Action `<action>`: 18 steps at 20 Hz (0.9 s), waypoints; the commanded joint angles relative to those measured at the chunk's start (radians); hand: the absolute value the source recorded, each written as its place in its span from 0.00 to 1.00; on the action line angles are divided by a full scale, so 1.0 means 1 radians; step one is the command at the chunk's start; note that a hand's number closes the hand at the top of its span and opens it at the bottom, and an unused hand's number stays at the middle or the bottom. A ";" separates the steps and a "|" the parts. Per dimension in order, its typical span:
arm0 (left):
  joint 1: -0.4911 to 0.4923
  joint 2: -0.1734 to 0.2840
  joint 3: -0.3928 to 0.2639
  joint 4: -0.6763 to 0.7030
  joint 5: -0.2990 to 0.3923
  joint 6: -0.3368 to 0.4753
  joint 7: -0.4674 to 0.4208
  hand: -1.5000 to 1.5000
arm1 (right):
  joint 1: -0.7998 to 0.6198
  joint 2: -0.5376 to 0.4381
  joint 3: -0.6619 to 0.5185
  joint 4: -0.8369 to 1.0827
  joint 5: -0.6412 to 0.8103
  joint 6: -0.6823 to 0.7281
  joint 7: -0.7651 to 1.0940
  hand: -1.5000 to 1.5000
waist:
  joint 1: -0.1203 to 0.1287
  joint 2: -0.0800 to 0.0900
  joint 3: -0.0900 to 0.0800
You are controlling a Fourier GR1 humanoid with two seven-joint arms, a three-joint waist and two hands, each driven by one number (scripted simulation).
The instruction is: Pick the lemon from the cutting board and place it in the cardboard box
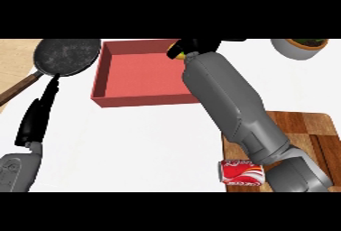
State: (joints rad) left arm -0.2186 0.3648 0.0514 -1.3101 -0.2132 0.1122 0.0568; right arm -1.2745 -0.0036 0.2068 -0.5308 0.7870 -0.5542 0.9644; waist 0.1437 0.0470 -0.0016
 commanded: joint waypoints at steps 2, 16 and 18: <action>-0.008 -0.017 -0.014 0.015 -0.010 0.003 -0.015 0.50 | -0.013 0.003 -0.025 0.083 -0.074 -0.140 -0.031 0.00 | 0.024 0.007 0.000; -0.017 0.011 0.032 0.041 0.011 -0.012 0.003 0.50 | 0.010 0.003 -0.024 0.070 -0.138 -0.568 -0.260 0.00 | -0.028 -0.016 0.001; 0.014 0.003 0.027 0.020 -0.008 0.014 0.009 0.50 | 0.024 0.003 -0.033 0.049 -0.167 -0.587 -0.327 0.00 | -0.048 -0.023 0.002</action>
State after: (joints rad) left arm -0.2192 0.3675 0.0699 -1.2848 -0.2147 0.1119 0.0573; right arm -1.2886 -0.0055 0.1739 -0.4552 0.6608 -0.9904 0.6890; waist 0.1163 0.0315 -0.0005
